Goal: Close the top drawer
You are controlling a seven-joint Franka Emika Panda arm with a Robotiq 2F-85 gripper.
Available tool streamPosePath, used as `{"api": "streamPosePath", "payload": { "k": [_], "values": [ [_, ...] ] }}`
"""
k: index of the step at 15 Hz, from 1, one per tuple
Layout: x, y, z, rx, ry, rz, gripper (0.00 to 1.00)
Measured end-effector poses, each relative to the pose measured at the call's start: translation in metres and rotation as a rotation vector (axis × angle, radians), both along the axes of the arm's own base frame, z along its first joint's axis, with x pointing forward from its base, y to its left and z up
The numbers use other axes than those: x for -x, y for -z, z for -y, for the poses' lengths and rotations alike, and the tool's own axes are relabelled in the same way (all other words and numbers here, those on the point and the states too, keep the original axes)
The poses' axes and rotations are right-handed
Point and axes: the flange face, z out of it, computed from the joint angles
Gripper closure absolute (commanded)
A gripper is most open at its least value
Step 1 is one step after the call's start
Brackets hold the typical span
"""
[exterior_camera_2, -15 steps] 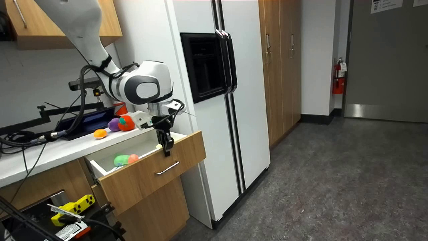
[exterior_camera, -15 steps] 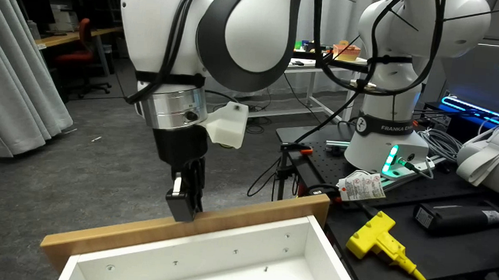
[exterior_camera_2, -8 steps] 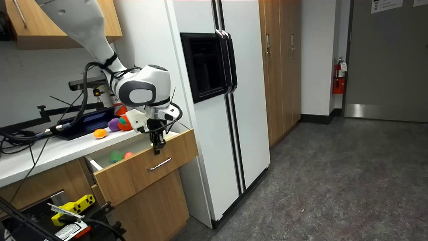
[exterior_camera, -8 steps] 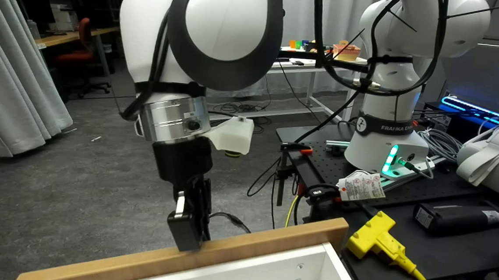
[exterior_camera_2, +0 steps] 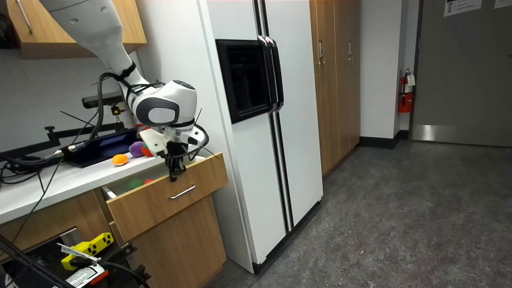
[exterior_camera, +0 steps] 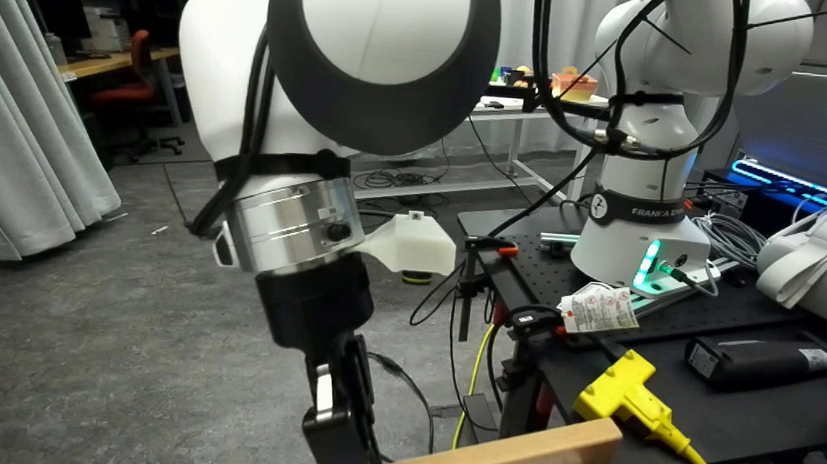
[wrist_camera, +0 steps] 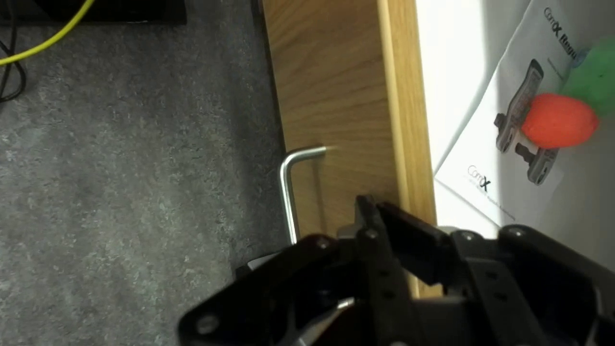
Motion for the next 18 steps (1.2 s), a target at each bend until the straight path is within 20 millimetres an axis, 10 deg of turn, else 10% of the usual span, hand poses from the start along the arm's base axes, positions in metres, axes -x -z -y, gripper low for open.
{"api": "streamPosePath", "payload": {
  "k": [10,18],
  "values": [
    [0.039,0.012,-0.083,-0.128,-0.074,-0.073,0.99],
    [0.046,0.027,-0.108,-0.229,-0.053,-0.123,0.99]
  ]
}}
